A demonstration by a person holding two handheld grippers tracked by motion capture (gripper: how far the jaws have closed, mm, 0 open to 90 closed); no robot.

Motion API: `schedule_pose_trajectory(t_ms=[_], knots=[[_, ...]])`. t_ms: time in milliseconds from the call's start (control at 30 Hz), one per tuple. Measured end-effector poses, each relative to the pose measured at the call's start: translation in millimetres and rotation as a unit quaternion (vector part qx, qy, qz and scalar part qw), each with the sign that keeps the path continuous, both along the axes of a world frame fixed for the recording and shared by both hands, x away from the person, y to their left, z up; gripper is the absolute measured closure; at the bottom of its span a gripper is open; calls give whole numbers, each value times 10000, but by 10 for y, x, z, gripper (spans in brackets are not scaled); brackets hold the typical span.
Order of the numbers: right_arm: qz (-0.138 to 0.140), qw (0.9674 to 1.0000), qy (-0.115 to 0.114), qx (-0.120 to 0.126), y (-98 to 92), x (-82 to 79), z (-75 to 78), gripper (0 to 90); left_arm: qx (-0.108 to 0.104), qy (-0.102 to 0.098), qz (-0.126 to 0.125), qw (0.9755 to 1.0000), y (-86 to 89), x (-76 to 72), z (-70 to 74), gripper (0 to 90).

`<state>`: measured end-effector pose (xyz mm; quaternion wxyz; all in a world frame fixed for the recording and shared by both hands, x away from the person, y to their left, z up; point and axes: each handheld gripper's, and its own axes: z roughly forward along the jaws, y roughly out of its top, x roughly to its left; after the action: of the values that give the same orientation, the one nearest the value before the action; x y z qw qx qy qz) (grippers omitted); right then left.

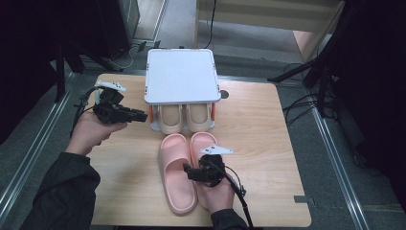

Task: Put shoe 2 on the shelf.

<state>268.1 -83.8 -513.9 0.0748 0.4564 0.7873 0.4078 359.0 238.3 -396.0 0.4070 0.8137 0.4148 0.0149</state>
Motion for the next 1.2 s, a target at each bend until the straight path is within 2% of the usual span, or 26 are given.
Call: schedule_pose_trajectory(t_ms=[33,67,167,233,300,500,733,833,967,1200], knots=[[0,10000,0,0,0,0,0,329,15,3,13,10000,3,0,-4,700],[-112,9998,-78,-112,25,-4,-7,328,0,2,25,10000,10,1,-7,700],[-239,9996,-116,-123,67,-17,-23,322,-36,-17,50,10000,30,2,2,700],[-214,9996,-84,-133,84,-14,-27,389,-44,-25,79,10000,39,1,2,700],[-222,9997,26,-139,106,9,-68,378,-41,-11,87,10000,50,3,2,694],[-375,9990,-82,-240,122,16,-62,483,-44,-28,109,9999,73,10,-8,690],[-186,9992,-58,-336,94,57,-42,598,-34,-50,114,9999,68,0,-15,695],[-221,9992,-57,-328,56,61,-15,676,-18,-31,100,9999,56,4,-30,697],[-243,9993,50,-262,19,68,4,706,8,-15,101,9999,47,9,-45,698],[-264,9992,45,-294,-38,46,54,761,-23,-56,122,9999,72,4,-37,700]])
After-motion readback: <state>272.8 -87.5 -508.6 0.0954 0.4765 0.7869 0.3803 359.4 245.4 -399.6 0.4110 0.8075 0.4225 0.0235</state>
